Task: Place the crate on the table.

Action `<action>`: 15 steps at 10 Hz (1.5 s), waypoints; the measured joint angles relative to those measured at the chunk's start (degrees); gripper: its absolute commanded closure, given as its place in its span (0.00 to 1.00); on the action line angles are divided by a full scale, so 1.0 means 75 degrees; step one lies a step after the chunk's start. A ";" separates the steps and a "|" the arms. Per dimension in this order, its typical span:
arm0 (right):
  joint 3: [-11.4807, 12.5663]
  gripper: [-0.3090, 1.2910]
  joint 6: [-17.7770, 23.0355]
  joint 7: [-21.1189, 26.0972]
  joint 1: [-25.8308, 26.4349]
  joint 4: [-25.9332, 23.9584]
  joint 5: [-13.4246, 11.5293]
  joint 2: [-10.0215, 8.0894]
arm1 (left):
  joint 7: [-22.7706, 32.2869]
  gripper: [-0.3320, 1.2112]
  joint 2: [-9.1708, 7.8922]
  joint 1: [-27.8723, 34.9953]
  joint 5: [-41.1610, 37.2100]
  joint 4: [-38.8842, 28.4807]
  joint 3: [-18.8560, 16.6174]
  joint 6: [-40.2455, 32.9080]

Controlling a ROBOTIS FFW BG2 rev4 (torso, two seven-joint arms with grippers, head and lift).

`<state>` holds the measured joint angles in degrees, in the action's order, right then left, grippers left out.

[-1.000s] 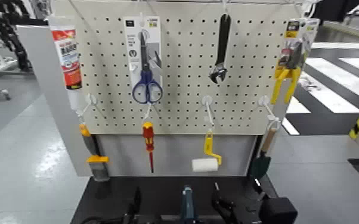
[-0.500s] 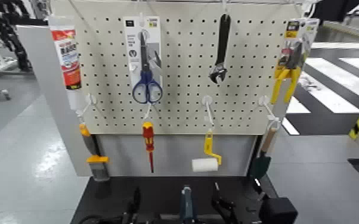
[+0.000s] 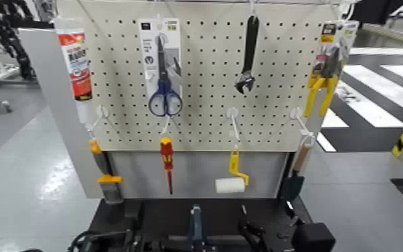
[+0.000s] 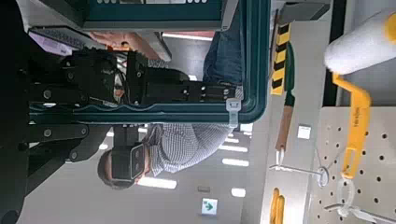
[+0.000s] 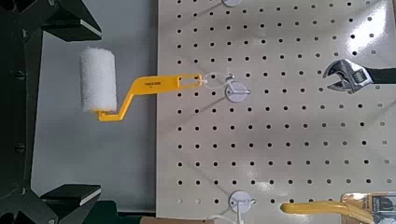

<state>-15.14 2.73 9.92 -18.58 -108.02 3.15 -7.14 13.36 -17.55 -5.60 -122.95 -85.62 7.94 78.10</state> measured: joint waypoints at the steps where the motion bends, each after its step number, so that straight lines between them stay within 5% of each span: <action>1: 0.0004 0.28 0.0008 -0.0003 -0.0014 0.0000 0.0003 0.0008 | 0.0155 0.95 -0.0065 -0.0091 0.0007 0.0056 -0.0115 0.0074; 8: -0.0020 0.28 0.0010 -0.0010 -0.0019 -0.0023 0.0037 0.0009 | 0.0172 0.95 -0.0536 -0.0970 0.0308 0.0763 -0.0229 0.0474; 15: -0.0042 0.28 0.0047 -0.0021 -0.0004 0.0010 0.0060 0.0027 | -0.3352 0.95 -0.0440 -0.1989 0.3039 0.1674 0.0495 0.0114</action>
<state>-15.46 3.08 9.76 -18.61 -107.95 3.59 -6.94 -11.79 -20.85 -20.51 -100.17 -73.07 11.65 78.96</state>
